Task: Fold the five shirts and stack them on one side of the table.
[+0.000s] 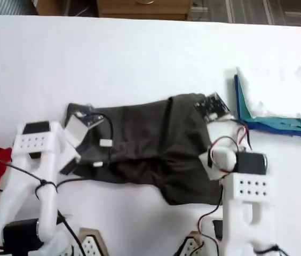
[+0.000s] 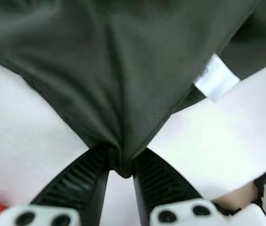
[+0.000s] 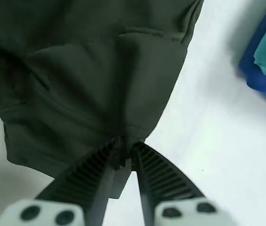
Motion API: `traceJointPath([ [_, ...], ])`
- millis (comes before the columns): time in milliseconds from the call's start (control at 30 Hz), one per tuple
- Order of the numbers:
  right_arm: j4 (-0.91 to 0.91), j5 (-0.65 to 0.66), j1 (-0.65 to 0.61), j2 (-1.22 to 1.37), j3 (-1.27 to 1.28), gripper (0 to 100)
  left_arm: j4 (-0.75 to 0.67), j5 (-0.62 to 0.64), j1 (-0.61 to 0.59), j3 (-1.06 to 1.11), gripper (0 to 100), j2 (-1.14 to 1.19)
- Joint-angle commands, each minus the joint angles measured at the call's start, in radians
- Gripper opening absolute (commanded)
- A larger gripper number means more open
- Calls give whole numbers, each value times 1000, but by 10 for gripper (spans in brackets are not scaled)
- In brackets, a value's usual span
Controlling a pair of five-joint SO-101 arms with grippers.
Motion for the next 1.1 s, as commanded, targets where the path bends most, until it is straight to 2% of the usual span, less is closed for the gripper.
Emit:
traceJointPath([
  [0,-19,58,73,-65,43,21,-60,-9,-9,45,25,-35],
  [233,-59,155,186,-76,160,21,-155,-11,-9,133,24,-34],
  [500,-41,175,225,-77,169,21,-170,-2,-26,134,24,-37],
  [633,45,213,231,-77,103,21,-129,-9,-58,87,24,-35],
  [733,91,233,231,-77,94,21,-101,-69,-58,97,24,-34],
  [933,94,265,229,-77,167,21,-152,-86,-60,131,24,-32],
  [1067,76,316,259,-77,210,21,-187,-86,-63,113,24,55],
])
